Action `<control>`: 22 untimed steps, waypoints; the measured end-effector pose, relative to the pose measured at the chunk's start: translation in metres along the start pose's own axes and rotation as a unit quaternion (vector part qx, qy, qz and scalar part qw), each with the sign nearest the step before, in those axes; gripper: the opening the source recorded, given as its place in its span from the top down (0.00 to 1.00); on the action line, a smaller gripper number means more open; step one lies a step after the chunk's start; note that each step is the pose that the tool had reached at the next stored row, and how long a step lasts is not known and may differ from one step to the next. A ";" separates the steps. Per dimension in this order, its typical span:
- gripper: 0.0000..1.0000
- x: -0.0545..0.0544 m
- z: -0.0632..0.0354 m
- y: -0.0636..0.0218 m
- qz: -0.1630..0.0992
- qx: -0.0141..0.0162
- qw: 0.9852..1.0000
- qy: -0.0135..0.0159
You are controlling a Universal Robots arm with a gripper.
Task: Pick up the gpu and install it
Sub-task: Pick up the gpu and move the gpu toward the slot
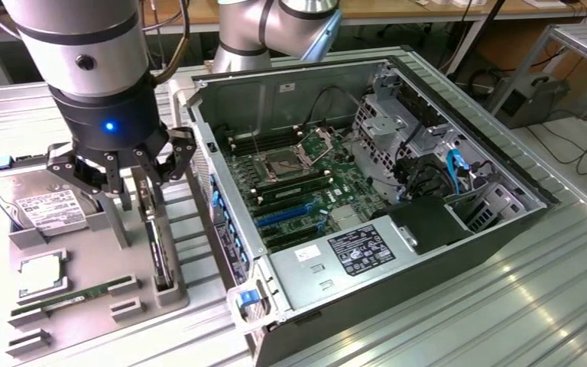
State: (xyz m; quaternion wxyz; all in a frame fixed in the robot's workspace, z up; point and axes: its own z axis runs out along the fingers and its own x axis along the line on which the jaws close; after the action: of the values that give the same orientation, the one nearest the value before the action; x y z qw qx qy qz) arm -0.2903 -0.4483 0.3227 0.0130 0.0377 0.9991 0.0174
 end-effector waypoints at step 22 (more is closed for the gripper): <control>0.58 0.002 0.0464 -0.0033 0.000 0.000 1.000 0.000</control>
State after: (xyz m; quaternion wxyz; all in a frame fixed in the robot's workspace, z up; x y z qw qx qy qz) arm -0.2915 -0.4499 0.2762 0.0130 0.0377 0.9991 0.0175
